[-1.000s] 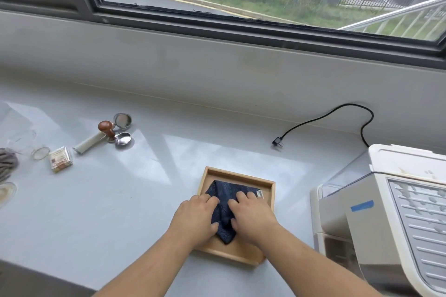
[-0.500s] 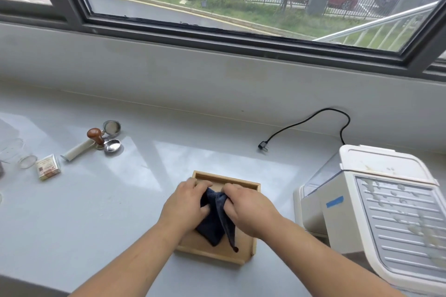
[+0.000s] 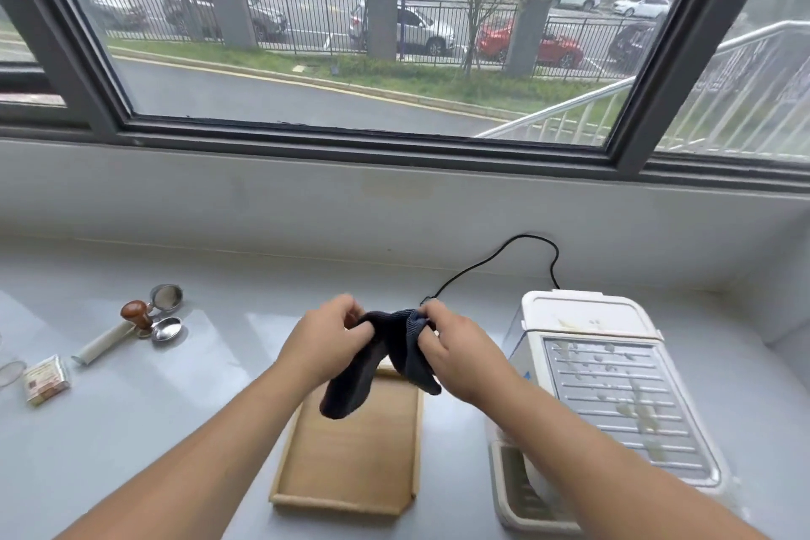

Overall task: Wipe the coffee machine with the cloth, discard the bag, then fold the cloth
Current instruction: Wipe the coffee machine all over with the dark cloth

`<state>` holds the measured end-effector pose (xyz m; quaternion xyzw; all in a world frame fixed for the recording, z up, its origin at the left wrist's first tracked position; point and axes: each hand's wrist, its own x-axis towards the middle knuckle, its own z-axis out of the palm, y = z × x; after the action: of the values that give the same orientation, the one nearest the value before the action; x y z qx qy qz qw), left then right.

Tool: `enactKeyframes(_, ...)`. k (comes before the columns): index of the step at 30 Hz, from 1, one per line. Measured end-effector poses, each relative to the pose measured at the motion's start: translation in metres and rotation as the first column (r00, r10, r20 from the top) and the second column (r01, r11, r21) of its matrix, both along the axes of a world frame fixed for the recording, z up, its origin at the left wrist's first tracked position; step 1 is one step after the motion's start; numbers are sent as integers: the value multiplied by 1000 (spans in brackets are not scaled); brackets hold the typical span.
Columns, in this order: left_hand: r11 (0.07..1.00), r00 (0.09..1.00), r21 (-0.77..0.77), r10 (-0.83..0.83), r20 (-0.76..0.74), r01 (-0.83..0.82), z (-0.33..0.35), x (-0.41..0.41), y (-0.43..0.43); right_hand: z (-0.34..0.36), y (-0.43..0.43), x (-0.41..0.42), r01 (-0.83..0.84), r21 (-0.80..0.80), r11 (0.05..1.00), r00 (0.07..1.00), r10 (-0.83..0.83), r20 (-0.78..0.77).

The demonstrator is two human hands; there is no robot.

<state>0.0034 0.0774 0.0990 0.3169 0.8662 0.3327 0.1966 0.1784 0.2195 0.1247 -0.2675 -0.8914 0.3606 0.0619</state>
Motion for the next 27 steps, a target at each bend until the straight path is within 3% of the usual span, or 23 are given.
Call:
enactKeyframes(6,987,999,159,-21,-35,27,71,9,41,47,31,16,138,-39,990,985,-142,-101)
enactKeyframes(11,955,995,278,-97,-25,100,119,21,74,78,62,38,285,33,958,931,-269,-247)
enactKeyframes(15,955,989,260,-128,-71,142,139,34,96,104,80,49,242,68,968,888,-193,-416)
enactKeyframes(18,962,983,220,-136,-121,160,149,47,109,128,94,52,264,-19,964,852,-242,-464)
enactKeyframes(20,955,978,228,-164,-130,191,157,58,118,144,103,55,291,13,956,831,-247,-498)
enactKeyframes(24,864,937,380,-349,-19,330,181,86,134,172,119,66,292,77,953,824,-210,-526)
enactKeyframes(27,815,864,356,-502,37,458,193,107,149,186,131,77,274,139,952,848,-170,-502)
